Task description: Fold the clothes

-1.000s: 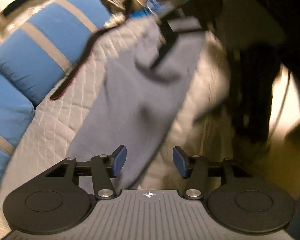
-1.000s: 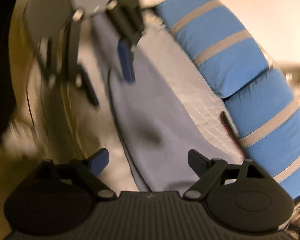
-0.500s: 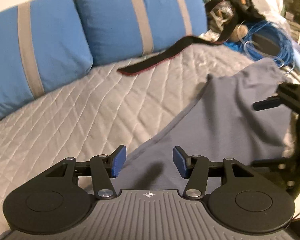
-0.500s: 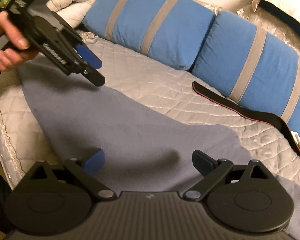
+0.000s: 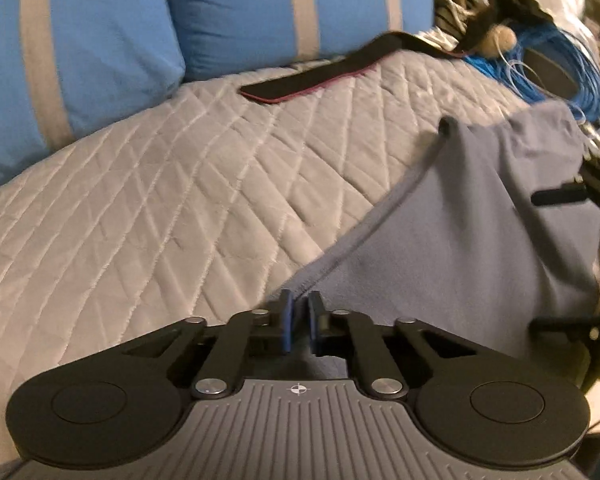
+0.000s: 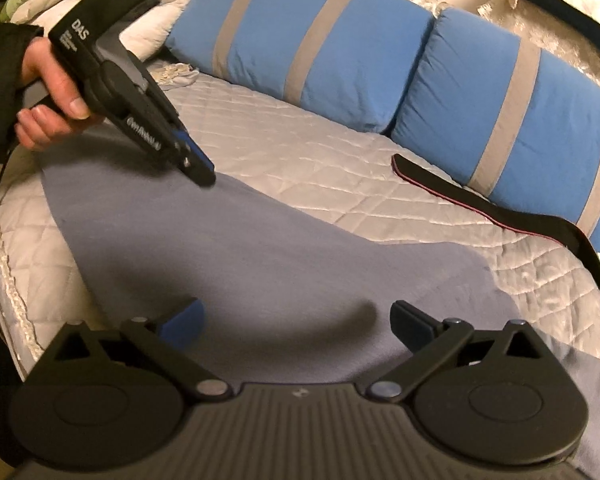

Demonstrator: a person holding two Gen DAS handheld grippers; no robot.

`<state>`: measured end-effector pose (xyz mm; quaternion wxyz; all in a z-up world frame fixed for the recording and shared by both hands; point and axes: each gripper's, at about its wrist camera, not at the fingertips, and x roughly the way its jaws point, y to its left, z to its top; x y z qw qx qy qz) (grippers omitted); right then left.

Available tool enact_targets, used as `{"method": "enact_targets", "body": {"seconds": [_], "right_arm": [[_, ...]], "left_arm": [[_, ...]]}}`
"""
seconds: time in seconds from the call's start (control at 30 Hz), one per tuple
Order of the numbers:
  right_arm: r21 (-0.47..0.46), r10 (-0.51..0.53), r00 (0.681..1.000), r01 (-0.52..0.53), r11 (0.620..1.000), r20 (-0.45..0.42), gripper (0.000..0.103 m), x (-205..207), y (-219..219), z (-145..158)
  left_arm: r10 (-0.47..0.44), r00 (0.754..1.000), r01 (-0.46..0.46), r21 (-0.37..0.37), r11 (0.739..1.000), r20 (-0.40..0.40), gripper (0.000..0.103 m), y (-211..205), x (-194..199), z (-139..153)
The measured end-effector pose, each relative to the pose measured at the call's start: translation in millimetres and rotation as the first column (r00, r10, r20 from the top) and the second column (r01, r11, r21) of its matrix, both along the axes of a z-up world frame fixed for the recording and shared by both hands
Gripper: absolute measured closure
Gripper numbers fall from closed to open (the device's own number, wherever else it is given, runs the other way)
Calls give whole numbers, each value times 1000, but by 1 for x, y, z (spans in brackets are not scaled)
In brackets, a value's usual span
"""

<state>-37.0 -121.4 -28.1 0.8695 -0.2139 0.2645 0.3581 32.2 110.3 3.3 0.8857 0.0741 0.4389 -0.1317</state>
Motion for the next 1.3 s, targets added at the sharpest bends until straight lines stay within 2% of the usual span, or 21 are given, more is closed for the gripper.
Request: {"method": "enact_targets", "body": {"seconds": [0.17, 0.3, 0.53, 0.67, 0.73, 0.83, 0.87, 0.9, 0.97, 1.0, 1.03, 1.13, 1.2, 1.27, 1.3], "right_arm": [[-5, -5, 1000, 5, 1000, 4, 0, 0, 0, 0], [-15, 4, 1000, -4, 1000, 19, 0, -3, 2, -1], [-6, -5, 999, 6, 1000, 33, 0, -2, 1, 2], [-11, 1, 1000, -1, 1000, 29, 0, -2, 2, 1], [-17, 2, 1000, -2, 1000, 31, 0, -1, 2, 0], [-26, -4, 1000, 5, 1000, 30, 0, -2, 3, 1], [-25, -5, 999, 5, 1000, 34, 0, -3, 4, 3], [-24, -3, 999, 4, 1000, 39, 0, -5, 4, 5], [-23, 7, 998, -6, 1000, 55, 0, -9, 5, 9], [-26, 9, 998, -8, 1000, 63, 0, -12, 6, 10], [-30, 12, 997, -10, 1000, 71, 0, -14, 7, 11], [-39, 18, 996, -15, 999, 89, 0, -21, 11, 15], [-36, 34, 995, -31, 999, 95, 0, -26, 15, 18], [-32, 53, 993, -50, 998, 102, 0, -32, 18, 20], [-31, 63, 992, -60, 998, 105, 0, -34, 20, 21]], "left_arm": [[0, 1000, 0, -6, 1000, 29, 101, 3, -5, 12], [-5, 999, 5, 22, 1000, 33, 101, 3, -9, 16], [34, 998, -35, 36, 999, 48, 101, 15, -15, 21], [30, 998, -34, 91, 995, 47, 101, 9, -14, 13], [40, 998, -48, 143, 989, 56, 99, 5, -11, 6], [92, 990, -119, 281, 952, 107, 98, 3, -9, 1], [117, 985, -149, 288, 946, 125, 98, 6, -9, 3], [157, 977, -193, 280, 940, 146, 95, 13, -11, 7], [239, 956, -276, 242, 930, 171, 79, 29, -15, 17], [273, 945, -310, 223, 924, 181, 67, 37, -19, 21], [309, 932, -345, 201, 917, 190, 62, 46, -23, 25], [389, 903, -417, 159, 895, 183, 55, 71, -36, 33], [450, 877, -473, 149, 868, 167, 53, 92, -48, 35], [522, 835, -546, 144, 825, 171, 53, 111, -61, 35], [569, 804, -592, 136, 794, 175, 53, 124, -69, 36]]}}
